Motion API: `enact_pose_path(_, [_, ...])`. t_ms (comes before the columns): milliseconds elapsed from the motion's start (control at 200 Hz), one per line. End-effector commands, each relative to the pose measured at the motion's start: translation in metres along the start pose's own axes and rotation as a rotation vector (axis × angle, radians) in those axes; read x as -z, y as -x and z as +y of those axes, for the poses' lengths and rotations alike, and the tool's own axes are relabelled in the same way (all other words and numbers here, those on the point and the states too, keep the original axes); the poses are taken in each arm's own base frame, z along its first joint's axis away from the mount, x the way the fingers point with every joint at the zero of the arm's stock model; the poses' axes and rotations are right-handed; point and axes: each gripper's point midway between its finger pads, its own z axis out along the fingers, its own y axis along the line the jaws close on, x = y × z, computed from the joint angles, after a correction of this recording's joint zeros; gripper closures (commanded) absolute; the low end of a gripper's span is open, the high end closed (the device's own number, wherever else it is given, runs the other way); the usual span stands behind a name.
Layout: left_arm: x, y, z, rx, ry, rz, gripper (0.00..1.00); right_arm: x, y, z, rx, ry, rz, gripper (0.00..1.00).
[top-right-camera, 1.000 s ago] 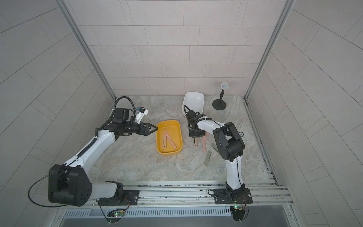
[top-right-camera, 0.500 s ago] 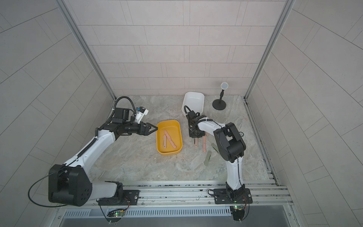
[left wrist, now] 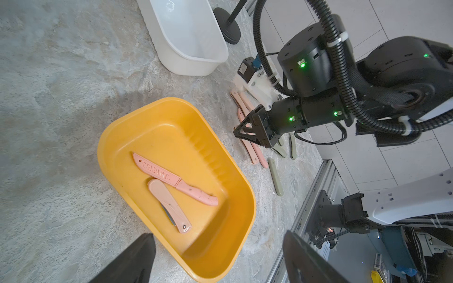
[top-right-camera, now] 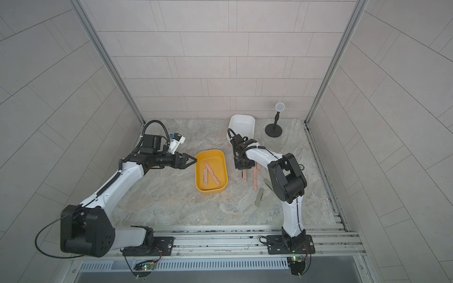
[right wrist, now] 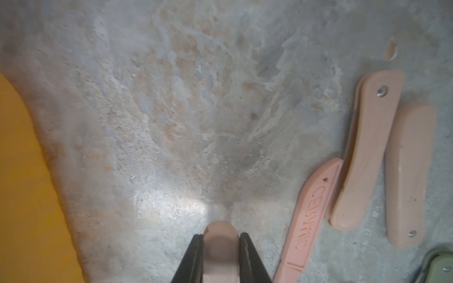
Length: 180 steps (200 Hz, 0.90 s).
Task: Place the fruit knives into the storage box by color
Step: Pick up the fruit knife from the center of the board, then place the fruit knife in the storage box.
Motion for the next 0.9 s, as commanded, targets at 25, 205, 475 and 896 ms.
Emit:
enact_pose_path(25, [0.011, 0.007, -0.003, -0.034, 0.016, -0.025, 0.12, 0.040, 0.011, 0.011, 0.032, 0.014, -0.054, 0.78])
enact_pose_path(205, [0.028, 0.015, 0.003, -0.016, 0.037, -0.060, 0.12, 0.073, 0.024, 0.038, 0.074, 0.057, -0.115, 0.78])
enact_pose_path(475, [0.050, 0.011, 0.004, 0.002, 0.035, -0.063, 0.12, 0.101, 0.030, 0.093, 0.158, 0.121, -0.171, 0.78])
enact_pose_path(896, [0.044, -0.003, 0.012, 0.055, 0.012, -0.036, 0.12, 0.072, 0.019, 0.154, 0.228, 0.182, -0.130, 0.78])
